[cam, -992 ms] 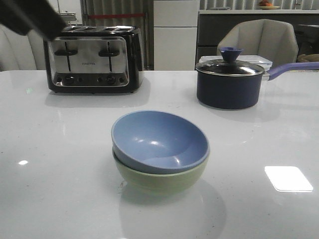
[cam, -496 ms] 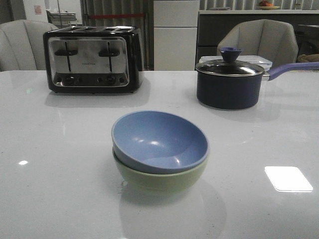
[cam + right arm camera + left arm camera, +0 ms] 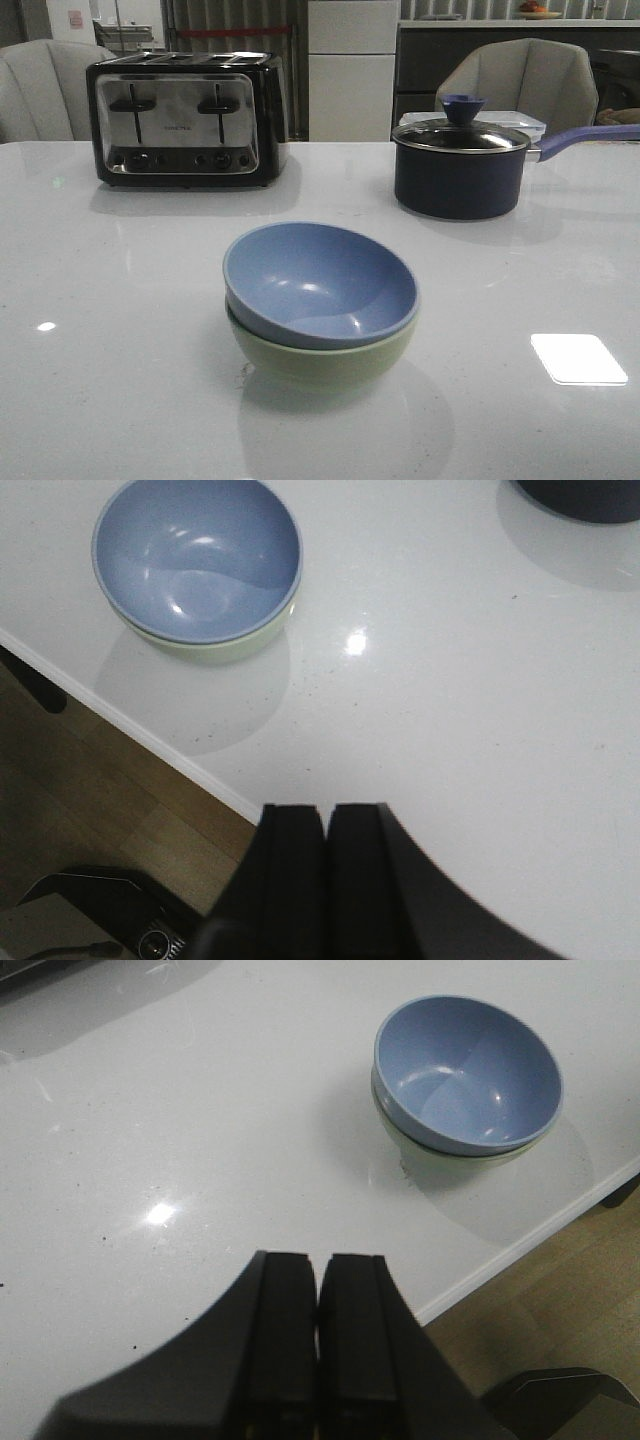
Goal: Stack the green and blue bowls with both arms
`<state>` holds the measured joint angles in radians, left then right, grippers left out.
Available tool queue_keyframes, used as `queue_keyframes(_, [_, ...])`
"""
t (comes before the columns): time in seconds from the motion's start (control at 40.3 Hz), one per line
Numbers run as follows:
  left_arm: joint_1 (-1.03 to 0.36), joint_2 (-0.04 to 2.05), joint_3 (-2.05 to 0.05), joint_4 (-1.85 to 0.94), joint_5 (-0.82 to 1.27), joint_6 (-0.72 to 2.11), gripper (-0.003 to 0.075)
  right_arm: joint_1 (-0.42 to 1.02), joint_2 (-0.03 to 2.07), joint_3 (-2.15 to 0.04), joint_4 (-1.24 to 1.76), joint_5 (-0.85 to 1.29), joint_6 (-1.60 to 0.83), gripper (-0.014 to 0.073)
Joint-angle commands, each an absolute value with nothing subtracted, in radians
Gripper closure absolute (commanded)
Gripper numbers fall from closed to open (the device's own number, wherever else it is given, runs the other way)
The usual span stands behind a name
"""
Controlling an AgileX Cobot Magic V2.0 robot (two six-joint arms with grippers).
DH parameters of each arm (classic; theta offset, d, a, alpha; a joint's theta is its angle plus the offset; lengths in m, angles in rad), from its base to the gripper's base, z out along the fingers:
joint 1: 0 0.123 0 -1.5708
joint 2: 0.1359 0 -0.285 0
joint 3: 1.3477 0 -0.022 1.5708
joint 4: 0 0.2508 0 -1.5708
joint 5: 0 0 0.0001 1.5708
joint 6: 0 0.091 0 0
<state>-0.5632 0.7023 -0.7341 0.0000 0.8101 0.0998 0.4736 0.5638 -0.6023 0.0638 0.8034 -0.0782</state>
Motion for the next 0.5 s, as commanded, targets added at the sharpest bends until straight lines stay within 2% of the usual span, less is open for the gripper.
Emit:
queue_keyframes(0.0, [-0.568, 0.698, -0.763, 0.000, 0.743, 0.090, 0.0624, 0.466, 0.564, -0.630, 0.069, 0.761, -0.076, 0.0538])
queue_keyframes(0.471, [-0.554, 0.672, -0.744, 0.000, 0.729, 0.090, 0.0624, 0.466, 0.564, -0.630, 0.069, 0.761, -0.076, 0.0538])
